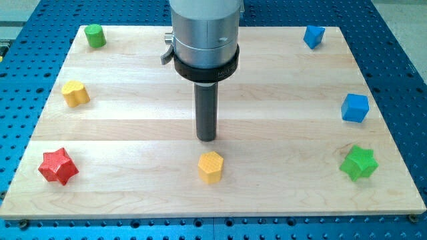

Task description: Place the hexagon left of the green star

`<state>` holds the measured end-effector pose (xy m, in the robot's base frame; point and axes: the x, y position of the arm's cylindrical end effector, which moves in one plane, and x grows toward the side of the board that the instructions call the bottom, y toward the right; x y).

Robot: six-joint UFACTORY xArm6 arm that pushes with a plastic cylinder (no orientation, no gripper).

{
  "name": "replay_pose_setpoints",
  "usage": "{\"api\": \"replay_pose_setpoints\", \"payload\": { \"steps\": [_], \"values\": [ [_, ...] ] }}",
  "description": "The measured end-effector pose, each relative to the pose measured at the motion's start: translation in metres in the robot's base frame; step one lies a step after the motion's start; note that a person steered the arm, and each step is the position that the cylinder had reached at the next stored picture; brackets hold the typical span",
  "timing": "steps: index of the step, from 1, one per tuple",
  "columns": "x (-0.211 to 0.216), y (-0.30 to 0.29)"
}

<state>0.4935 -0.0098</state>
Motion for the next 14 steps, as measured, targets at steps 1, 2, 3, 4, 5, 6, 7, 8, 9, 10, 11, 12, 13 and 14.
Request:
{"api": "replay_pose_setpoints", "payload": {
  "steps": [1, 2, 3, 4, 5, 6, 7, 8, 9, 10, 11, 12, 13, 14],
  "values": [
    [0.000, -0.006],
    [0.000, -0.006],
    [0.007, -0.005],
    [0.010, -0.005],
    [0.014, 0.004],
    [0.010, 0.001],
    [0.010, 0.001],
    [0.019, 0.001],
    [0.019, 0.001],
    [0.020, -0.001],
    [0.034, -0.033],
    [0.066, -0.043],
    [0.063, -0.008],
    [0.054, 0.076]
  ]
}}
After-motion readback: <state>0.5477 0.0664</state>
